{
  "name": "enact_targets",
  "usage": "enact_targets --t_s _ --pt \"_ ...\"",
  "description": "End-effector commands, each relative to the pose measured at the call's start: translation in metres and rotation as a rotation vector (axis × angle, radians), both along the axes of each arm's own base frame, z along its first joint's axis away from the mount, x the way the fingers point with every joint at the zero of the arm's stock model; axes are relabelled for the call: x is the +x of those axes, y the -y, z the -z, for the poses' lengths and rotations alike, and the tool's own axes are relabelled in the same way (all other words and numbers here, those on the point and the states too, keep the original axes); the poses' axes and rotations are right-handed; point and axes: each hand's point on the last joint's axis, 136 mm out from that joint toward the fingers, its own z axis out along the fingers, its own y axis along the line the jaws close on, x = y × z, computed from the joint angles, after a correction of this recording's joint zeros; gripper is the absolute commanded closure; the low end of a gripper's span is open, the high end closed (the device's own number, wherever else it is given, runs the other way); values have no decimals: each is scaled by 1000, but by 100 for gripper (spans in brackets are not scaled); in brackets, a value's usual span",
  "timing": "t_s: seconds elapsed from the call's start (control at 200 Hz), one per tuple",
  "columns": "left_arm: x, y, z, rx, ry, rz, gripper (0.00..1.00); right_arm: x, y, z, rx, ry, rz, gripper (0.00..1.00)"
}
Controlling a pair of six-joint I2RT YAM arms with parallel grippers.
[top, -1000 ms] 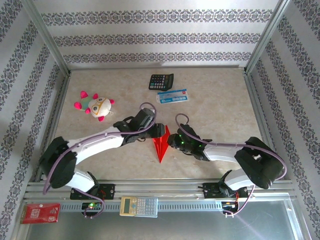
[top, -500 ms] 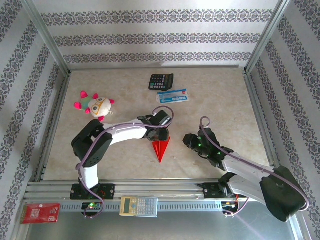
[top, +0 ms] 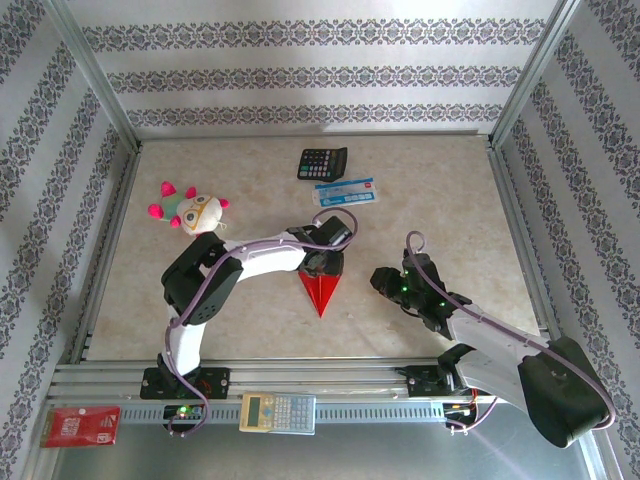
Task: Fold a paper plane with a square sheet of paper (pick it up from the middle)
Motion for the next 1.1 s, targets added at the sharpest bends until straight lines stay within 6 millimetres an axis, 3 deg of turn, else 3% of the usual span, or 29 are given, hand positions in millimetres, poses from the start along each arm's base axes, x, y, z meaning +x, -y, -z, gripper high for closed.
enact_targets --t_s 0.0,0.195,0.325,0.59,0.62,0.754,0.804,0.869,0.964,1.094 --pt "11 -16 25 74 -34 19 42 -2 1 2 -6 -2 -14 70" --pt "36 -21 27 142 -22 38 35 0 1 0 -2 -4 -12 71" --pt "52 -23 16 148 8 29 32 0 2 0 -1 -6 -9 70" --pt "60 -14 -59 59 112 42 30 2 11 -14 -83 8 -31 70" --pt "59 -15 -65 52 120 41 30 10 10 -29 -91 43 -35 70" --pt "54 -25 -91 35 165 43 28 19 17 -50 -205 89 -64 67" --pt "54 -33 -105 29 194 39 28 24 22 -58 -265 110 -72 64" --pt "54 -46 -122 18 243 31 27 32 32 -68 -368 128 -77 51" --pt "56 -76 -147 8 335 0 24 46 57 -85 -569 148 -47 41" --pt "58 -142 -167 56 470 -124 11 65 107 -92 -853 142 87 16"
